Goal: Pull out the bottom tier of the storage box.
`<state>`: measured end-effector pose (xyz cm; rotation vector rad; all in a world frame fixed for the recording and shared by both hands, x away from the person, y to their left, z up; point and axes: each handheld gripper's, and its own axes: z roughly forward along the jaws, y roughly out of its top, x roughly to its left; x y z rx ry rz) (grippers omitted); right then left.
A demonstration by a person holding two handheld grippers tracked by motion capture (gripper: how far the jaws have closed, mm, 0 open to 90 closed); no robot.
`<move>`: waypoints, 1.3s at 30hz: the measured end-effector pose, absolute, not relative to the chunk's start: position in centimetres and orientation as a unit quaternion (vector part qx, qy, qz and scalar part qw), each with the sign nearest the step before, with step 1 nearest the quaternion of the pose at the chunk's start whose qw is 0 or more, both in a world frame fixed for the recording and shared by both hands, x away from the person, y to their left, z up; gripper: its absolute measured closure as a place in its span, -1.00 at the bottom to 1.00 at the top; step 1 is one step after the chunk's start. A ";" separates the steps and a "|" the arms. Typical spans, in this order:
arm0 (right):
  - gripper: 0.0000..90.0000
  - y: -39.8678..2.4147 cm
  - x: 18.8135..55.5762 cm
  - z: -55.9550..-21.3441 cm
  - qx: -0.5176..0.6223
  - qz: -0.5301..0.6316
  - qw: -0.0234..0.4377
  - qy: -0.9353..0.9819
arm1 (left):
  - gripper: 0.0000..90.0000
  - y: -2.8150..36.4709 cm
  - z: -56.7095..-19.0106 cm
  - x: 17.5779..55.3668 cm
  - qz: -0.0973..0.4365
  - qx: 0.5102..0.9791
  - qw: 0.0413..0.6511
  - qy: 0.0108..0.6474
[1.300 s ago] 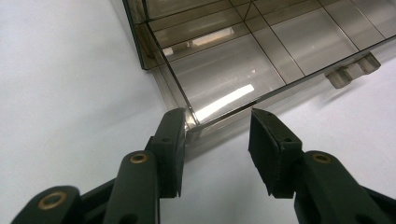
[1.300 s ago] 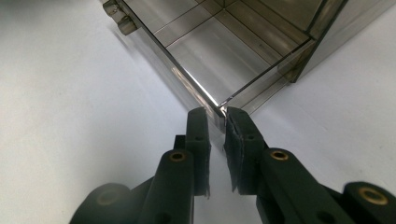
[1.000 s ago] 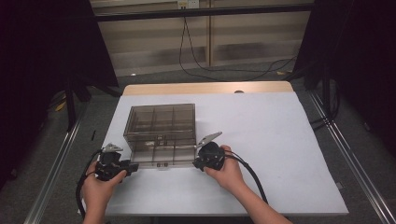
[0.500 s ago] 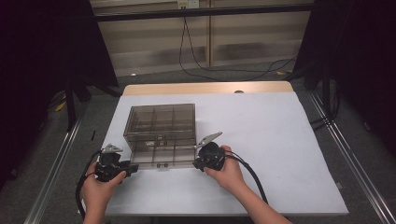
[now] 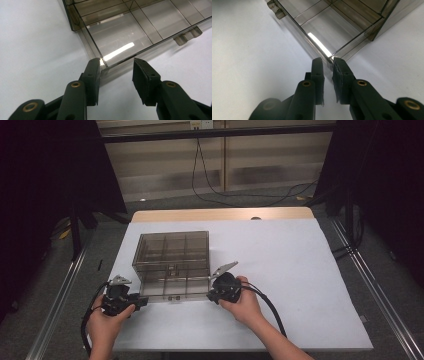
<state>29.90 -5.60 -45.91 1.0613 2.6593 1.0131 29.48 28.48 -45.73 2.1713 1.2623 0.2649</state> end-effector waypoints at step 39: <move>0.75 -5.4 29.5 -46.1 0.340 0.325 0.050 0.881 | 0.28 28.3 -45.6 29.1 0.096 0.825 0.291 0.475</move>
